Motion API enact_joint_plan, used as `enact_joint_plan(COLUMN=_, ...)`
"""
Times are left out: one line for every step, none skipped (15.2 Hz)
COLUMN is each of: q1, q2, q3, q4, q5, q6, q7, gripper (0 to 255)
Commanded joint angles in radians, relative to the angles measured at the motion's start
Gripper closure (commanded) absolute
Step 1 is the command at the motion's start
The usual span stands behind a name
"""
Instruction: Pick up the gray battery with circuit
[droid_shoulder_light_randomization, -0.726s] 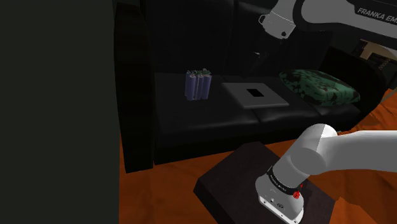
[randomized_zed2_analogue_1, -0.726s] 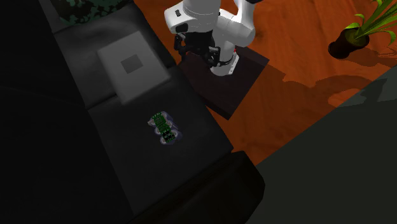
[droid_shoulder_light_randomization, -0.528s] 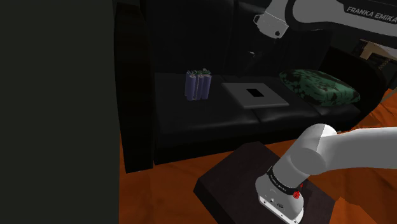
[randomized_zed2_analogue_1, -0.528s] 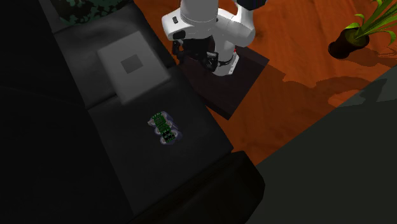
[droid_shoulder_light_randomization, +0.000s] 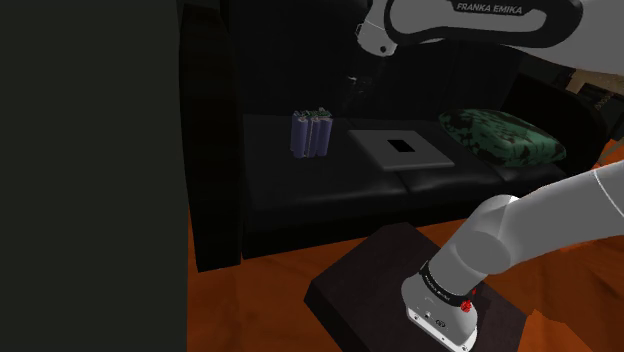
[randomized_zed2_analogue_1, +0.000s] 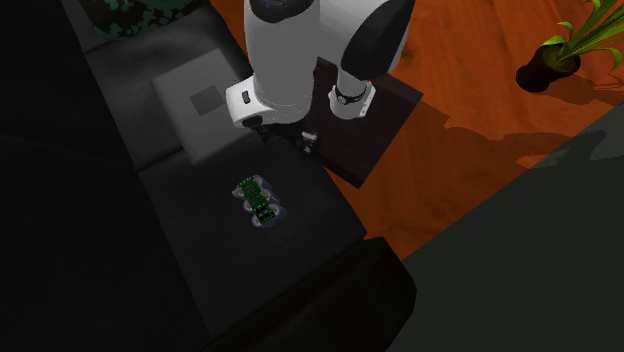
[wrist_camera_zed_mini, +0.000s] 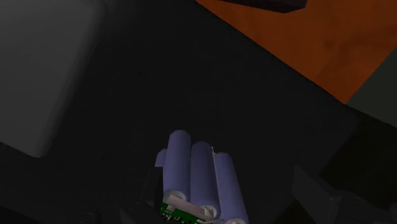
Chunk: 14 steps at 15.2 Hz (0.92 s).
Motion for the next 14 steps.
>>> enact_joint_plan(q1=-0.003, q2=0.084, q3=0.016, q4=0.054, q5=-0.011, q6=0.020, q7=0.019, gripper=0)
enact_joint_plan(q1=-0.005, q2=0.127, q3=0.023, q4=0.084, q5=-0.019, q6=0.027, q7=0.027, gripper=0)
enact_joint_plan(q1=-0.006, q2=0.169, q3=0.029, q4=0.116, q5=-0.027, q6=0.033, q7=0.035, gripper=0)
enact_joint_plan(q1=-0.008, q2=0.212, q3=0.034, q4=0.149, q5=-0.035, q6=0.037, q7=0.044, gripper=0)
enact_joint_plan(q1=-0.009, q2=0.255, q3=0.040, q4=0.184, q5=-0.045, q6=0.039, q7=0.052, gripper=0)
enact_joint_plan(q1=-0.009, q2=0.298, q3=0.045, q4=0.220, q5=-0.054, q6=0.040, q7=0.061, gripper=0)
enact_joint_plan(q1=-0.009, q2=0.341, q3=0.049, q4=0.257, q5=-0.065, q6=0.040, q7=0.070, gripper=0)
enact_joint_plan(q1=-0.008, q2=0.385, q3=0.054, q4=0.296, q5=-0.076, q6=0.039, q7=0.079, gripper=0)
enact_joint_plan(q1=-0.007, q2=0.429, q3=0.057, q4=0.337, q5=-0.087, q6=0.036, q7=0.087, gripper=0)
enact_joint_plan(q1=-0.004, q2=0.473, q3=0.060, q4=0.380, q5=-0.098, q6=0.031, q7=0.096, gripper=0)
enact_joint_plan(q1=-0.001, q2=0.518, q3=0.063, q4=0.424, q5=-0.110, q6=0.025, q7=0.104, gripper=0)
enact_joint_plan(q1=0.002, q2=0.563, q3=0.065, q4=0.470, q5=-0.121, q6=0.017, q7=0.112, gripper=0)
enact_joint_plan(q1=0.006, q2=0.604, q3=0.065, q4=0.514, q5=-0.132, q6=0.009, q7=0.118, gripper=0)
enact_joint_plan(q1=0.007, q2=0.604, q3=0.065, q4=0.501, q5=-0.132, q6=0.022, q7=0.119, gripper=0)
